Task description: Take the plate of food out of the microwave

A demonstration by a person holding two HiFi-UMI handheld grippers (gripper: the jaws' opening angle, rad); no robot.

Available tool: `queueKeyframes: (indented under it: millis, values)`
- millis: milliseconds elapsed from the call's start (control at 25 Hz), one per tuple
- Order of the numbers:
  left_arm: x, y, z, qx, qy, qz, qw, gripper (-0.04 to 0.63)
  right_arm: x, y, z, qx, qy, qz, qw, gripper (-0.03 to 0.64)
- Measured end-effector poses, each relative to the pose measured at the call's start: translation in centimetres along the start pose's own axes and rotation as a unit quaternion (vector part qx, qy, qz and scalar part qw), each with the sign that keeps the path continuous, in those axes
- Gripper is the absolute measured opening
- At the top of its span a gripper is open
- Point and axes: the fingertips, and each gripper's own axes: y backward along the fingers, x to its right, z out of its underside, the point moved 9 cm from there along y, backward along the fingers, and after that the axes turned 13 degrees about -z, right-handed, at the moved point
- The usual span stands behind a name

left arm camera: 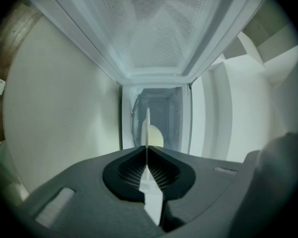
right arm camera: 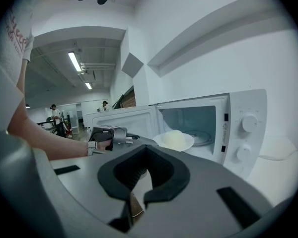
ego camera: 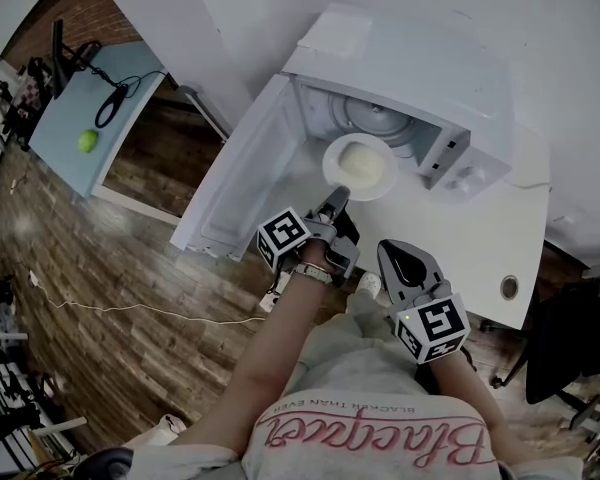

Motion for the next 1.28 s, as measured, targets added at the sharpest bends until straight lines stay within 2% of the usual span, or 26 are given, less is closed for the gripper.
queueKeyframes:
  millis: [400, 880, 1280]
  values:
    - [-0.9, 3.6, 1.1, 0.004, 0.002, 0.017, 0.9999, 0.017, -2.0, 1.5, 0.8, 0.004, -0.011, 0.029, 1.0, 0.011]
    - [-1.3, 7.4, 2.9, 0.018, 0.016, 0.035, 0.9991, 0.017, -3.9, 2.4, 0.3, 0.003, -0.002, 0.023, 1.0, 0.011]
    - [-0.1, 8.8, 4.2, 0.039, 0.016, 0.043, 0.9982, 0.017, -2.5, 4.2, -1.0, 0.014, 0.002, 0.017, 1.0, 0.009]
